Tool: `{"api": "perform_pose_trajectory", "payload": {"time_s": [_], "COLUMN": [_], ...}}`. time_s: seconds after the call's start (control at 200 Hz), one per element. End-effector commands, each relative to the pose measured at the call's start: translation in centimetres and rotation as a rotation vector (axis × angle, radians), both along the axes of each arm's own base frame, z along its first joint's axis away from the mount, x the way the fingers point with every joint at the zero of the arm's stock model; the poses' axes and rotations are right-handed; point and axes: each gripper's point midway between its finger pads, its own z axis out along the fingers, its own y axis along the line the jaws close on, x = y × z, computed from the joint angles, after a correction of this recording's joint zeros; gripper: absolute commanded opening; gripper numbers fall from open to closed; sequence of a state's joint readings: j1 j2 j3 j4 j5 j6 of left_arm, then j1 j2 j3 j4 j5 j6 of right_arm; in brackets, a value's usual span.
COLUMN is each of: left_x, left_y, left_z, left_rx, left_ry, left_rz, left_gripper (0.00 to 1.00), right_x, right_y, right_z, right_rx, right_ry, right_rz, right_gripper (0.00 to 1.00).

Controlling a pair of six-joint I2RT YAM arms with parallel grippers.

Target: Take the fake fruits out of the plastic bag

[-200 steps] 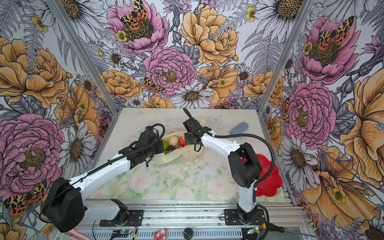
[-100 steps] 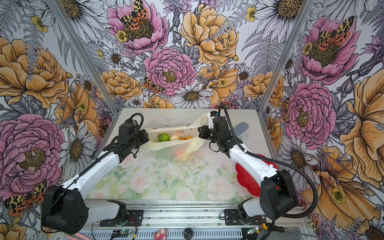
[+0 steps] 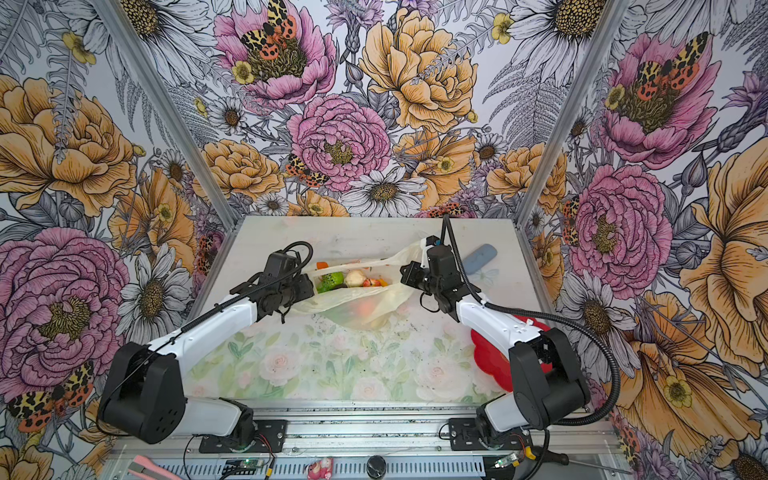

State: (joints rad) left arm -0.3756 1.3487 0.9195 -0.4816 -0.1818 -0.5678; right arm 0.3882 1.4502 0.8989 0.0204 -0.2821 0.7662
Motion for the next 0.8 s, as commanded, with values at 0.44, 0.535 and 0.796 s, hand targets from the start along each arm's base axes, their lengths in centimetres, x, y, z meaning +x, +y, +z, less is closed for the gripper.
{"api": "perform_pose_trajectory", "payload": {"time_s": [0.44, 0.535, 0.796], "left_x": [-3.2, -3.7, -4.3], "left_y": [-1.1, -0.5, 1.7], "left_z": [-5.8, -6.6, -6.8], "left_rx": [-0.109, -0.103, -0.176], "left_ry": [0.082, 0.076, -0.021], "left_rz": [-0.055, -0.04, 0.033], "left_gripper": [0.52, 0.21, 0.0], "right_x": [-2.2, -1.3, 3.7], "right_y": [-1.5, -1.9, -2.4], "right_z": [0.2, 0.3, 1.2], "right_rx": [-0.019, 0.008, 0.156], "right_ry": [-0.049, -0.044, -0.019], "right_rz": [-0.012, -0.02, -0.037], "right_gripper": [0.0, 0.0, 0.0]}}
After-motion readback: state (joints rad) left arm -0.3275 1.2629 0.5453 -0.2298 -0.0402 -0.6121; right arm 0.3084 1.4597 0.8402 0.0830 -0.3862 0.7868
